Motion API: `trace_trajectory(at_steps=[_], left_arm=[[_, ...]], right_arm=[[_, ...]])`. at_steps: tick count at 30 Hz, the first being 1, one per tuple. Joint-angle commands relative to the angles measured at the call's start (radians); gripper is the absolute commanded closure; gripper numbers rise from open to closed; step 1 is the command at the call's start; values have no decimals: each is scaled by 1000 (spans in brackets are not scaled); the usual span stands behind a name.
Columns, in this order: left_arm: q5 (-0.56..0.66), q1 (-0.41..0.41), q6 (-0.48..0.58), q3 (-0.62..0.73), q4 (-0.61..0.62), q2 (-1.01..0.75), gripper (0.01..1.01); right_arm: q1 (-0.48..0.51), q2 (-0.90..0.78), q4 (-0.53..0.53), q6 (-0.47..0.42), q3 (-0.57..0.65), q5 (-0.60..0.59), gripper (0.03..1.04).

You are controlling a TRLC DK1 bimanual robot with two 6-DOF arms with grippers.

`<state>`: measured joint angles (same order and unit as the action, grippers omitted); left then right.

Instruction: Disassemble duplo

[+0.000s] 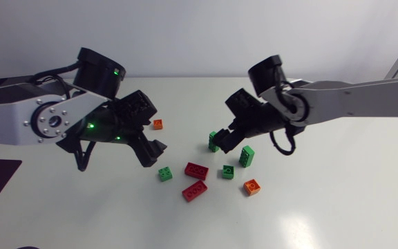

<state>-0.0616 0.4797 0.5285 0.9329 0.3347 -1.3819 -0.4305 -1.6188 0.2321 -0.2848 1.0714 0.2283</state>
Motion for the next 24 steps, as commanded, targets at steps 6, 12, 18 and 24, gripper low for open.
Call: trace_trajectory(at_steps=[6, 12, 18, 24], left_arm=[[-18, -67, -90, -68, 61, 208, 51], [-3, -133, -124, -100, 84, 337, 51], [54, -151, -151, -123, 142, 494, 51], [114, -116, -196, -149, 240, 600, 51]], right_arm=[[52, 367, 144, 29, -149, 9, 67], [110, 593, 243, 32, -200, 0, 67], [134, 763, 340, 39, -238, -38, 67], [134, 889, 432, 61, -286, -76, 67]])
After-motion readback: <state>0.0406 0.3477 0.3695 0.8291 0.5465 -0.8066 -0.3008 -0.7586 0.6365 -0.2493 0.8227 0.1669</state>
